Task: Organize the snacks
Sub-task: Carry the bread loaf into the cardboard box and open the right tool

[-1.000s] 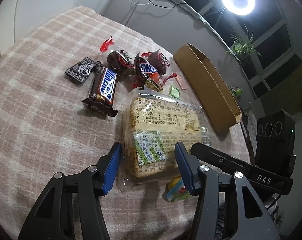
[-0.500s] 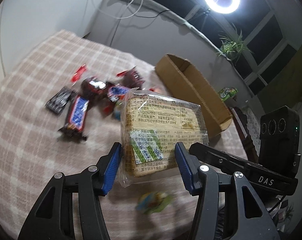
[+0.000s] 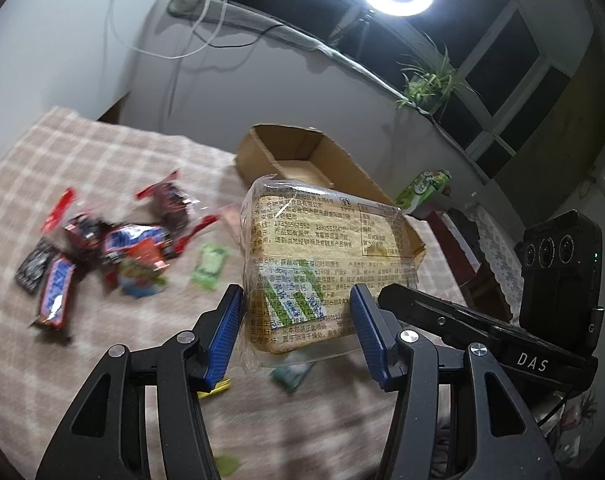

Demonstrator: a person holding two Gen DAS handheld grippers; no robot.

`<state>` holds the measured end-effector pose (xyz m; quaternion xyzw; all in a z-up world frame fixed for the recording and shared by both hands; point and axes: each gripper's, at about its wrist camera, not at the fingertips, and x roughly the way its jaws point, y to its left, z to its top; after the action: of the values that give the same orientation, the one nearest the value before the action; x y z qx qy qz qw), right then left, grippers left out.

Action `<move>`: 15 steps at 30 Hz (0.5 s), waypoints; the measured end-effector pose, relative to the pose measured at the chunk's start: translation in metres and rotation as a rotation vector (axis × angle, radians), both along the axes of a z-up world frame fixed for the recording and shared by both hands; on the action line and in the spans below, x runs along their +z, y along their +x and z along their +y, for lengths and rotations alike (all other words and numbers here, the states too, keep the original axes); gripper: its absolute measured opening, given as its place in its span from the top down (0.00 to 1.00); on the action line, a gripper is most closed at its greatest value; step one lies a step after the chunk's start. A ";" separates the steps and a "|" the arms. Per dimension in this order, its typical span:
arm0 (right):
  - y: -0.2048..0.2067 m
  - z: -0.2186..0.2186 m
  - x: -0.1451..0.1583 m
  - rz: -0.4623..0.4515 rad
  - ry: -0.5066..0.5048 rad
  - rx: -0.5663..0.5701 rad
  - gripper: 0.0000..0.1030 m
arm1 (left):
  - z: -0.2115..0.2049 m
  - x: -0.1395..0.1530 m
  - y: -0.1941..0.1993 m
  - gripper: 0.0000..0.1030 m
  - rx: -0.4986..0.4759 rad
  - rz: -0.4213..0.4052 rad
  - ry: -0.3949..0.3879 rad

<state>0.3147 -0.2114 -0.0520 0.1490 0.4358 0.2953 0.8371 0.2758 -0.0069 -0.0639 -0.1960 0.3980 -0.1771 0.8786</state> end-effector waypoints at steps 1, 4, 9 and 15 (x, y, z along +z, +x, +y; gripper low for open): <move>0.004 -0.007 0.000 -0.002 -0.002 -0.009 0.62 | -0.004 0.000 0.003 0.48 -0.005 0.000 0.000; 0.013 -0.022 0.001 -0.005 -0.009 -0.030 0.62 | -0.022 0.003 0.015 0.48 -0.024 -0.003 0.009; 0.033 -0.045 0.001 -0.011 -0.028 -0.046 0.62 | -0.049 0.004 0.036 0.47 -0.055 -0.003 0.018; 0.056 -0.062 -0.002 -0.004 -0.056 -0.068 0.62 | -0.072 0.003 0.061 0.47 -0.070 0.010 0.024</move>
<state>0.3708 -0.2738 -0.0543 0.1398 0.4368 0.2547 0.8513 0.3364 -0.0784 -0.0612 -0.1724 0.4111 -0.2017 0.8721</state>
